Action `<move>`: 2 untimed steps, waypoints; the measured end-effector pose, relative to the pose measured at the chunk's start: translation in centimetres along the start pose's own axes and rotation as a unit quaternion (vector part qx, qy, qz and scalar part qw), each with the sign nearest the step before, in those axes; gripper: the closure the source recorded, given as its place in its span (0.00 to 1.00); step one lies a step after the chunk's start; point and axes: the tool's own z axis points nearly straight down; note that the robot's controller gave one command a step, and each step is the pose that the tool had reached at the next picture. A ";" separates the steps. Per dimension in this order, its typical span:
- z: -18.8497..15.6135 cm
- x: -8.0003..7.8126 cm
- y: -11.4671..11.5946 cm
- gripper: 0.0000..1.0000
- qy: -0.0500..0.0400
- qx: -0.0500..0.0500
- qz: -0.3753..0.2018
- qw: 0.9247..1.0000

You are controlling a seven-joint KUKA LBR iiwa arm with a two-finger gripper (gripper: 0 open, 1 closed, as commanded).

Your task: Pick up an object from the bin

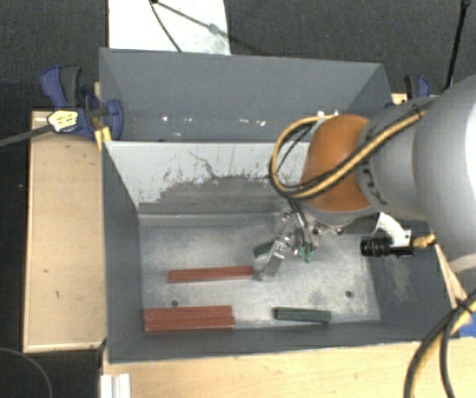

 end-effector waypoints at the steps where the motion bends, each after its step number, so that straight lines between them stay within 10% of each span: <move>1: 0.0 0.0 0.0 0.00 -0.001 0.000 -0.003 1.000; 2: -0.1 -0.1 0.0 1.00 -0.001 0.000 -0.004 1.000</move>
Offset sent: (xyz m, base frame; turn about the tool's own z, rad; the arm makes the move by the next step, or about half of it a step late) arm 0.0000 0.0000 0.0000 0.0000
